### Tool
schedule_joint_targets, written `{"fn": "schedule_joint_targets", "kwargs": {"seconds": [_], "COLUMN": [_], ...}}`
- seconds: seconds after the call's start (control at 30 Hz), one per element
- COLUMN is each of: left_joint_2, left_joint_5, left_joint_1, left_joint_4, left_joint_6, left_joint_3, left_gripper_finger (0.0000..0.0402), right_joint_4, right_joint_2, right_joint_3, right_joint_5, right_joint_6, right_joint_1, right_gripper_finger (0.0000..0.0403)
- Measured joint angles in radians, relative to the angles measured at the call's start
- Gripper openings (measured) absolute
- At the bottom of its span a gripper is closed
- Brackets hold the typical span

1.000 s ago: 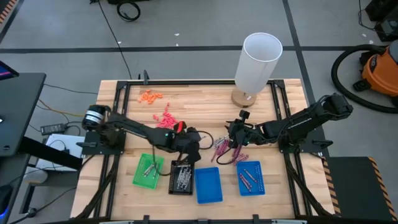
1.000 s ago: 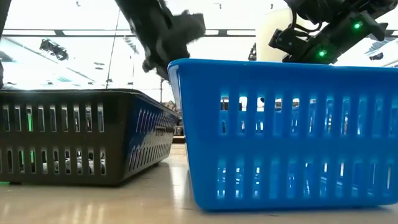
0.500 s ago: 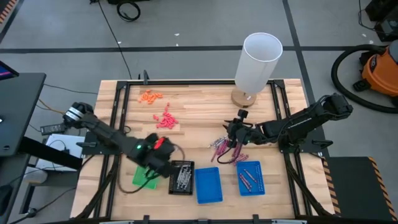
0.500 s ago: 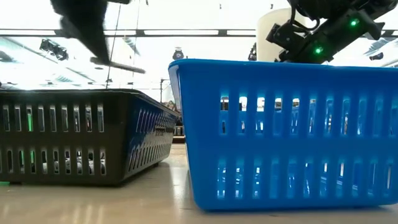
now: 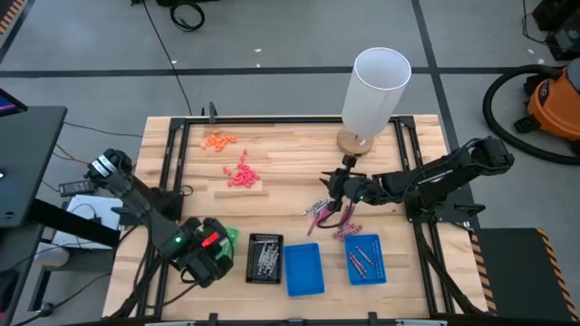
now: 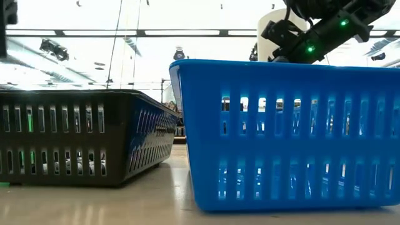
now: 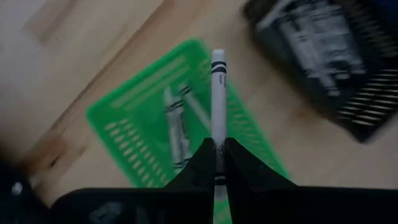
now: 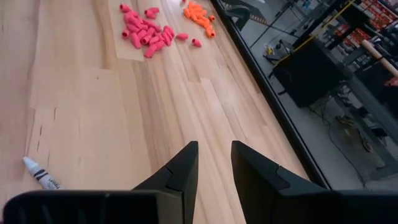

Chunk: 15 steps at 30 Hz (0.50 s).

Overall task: Sort crayons
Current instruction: Put the white crayon into the green bin

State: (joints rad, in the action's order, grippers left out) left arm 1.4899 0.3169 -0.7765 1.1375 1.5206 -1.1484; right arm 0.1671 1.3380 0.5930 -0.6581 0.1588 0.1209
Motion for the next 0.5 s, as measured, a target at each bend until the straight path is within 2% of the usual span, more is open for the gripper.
{"fn": "schedule_joint_targets", "kwargs": {"seconds": [0.17, 0.27, 0.5], "left_joint_2": [0.001, 0.001, 0.001], "left_joint_5": [-0.086, -0.121, -0.146], "left_joint_1": [-0.006, 0.004, 0.044], "left_joint_4": [-0.049, -0.114, -0.177], "left_joint_6": [0.112, 0.140, 0.099], "left_joint_3": [0.128, 0.201, 0.257], "left_gripper_finger": [0.0015, 0.0031, 0.0128], "right_joint_4": [0.033, 0.036, 0.038], "right_joint_2": [0.000, 0.000, 0.000], "right_joint_3": [0.000, 0.000, 0.000], "right_joint_5": [0.034, 0.046, 0.050], "right_joint_6": [0.018, 0.020, 0.019], "right_joint_1": [-0.012, -0.014, -0.014], "right_gripper_finger": [0.0105, 0.0105, 0.0105]}}
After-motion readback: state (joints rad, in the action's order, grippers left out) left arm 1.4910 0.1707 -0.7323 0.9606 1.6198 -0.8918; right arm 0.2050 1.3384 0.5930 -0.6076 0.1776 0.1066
